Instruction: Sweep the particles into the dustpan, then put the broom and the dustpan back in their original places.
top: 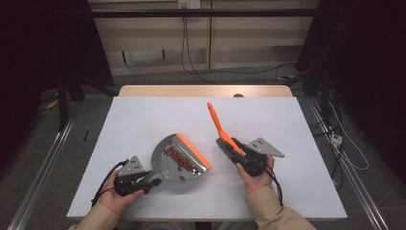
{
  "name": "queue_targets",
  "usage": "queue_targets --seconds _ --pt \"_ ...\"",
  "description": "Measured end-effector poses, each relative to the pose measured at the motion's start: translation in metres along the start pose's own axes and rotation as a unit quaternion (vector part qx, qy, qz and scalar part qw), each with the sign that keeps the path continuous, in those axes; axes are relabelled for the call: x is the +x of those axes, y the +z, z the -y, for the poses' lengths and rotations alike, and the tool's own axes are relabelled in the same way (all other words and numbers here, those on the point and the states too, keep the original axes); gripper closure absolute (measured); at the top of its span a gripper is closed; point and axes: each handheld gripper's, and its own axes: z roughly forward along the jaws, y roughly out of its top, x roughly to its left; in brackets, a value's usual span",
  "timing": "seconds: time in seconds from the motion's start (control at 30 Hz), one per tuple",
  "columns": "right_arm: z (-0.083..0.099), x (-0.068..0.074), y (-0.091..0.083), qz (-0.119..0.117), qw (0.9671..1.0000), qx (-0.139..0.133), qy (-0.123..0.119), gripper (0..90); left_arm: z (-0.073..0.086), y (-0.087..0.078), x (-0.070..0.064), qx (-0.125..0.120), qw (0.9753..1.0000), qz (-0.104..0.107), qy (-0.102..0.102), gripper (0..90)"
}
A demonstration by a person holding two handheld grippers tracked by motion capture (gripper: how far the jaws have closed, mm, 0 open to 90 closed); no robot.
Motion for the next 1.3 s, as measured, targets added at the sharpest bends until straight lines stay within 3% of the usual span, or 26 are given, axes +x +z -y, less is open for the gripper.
queue_targets --seconds 0.13,0.27,0.3,0.37,0.6,0.87,1.17,1.3 --pt "0.001 -0.004 -0.001 0.001 1.0 0.003 0.0 70.6 -0.001 -0.001 0.008 -0.003 0.9995 -0.026 -0.02 63.8" --pt "0.001 -0.007 -0.002 0.006 1.0 0.004 -0.001 70.6 0.0 -0.002 0.017 -0.001 0.9977 -0.059 -0.034 63.8" --pt "0.001 -0.007 -0.003 0.005 1.0 0.003 0.0 70.6 0.001 -0.001 0.018 -0.003 0.9969 -0.065 -0.046 63.8" --pt "0.001 -0.007 -0.004 0.007 1.0 0.004 -0.002 70.6 0.002 -0.003 0.024 -0.001 0.996 -0.075 -0.047 63.8" --pt "0.002 -0.01 -0.005 0.006 1.0 0.006 0.004 70.7 0.006 -0.001 0.035 -0.01 0.9899 -0.108 -0.091 63.8" --pt "0.003 -0.009 -0.005 0.005 1.0 0.008 -0.001 70.7 0.007 0.001 0.041 -0.007 0.9814 -0.15 -0.12 63.8" --pt "0.004 -0.009 -0.005 0.002 1.0 0.009 0.003 70.6 0.01 0.005 0.047 0.006 0.9746 -0.17 -0.146 63.6" --pt "0.004 -0.009 -0.006 0.002 1.0 0.008 0.003 70.6 0.011 0.006 0.046 0.009 0.9733 -0.172 -0.152 63.4"
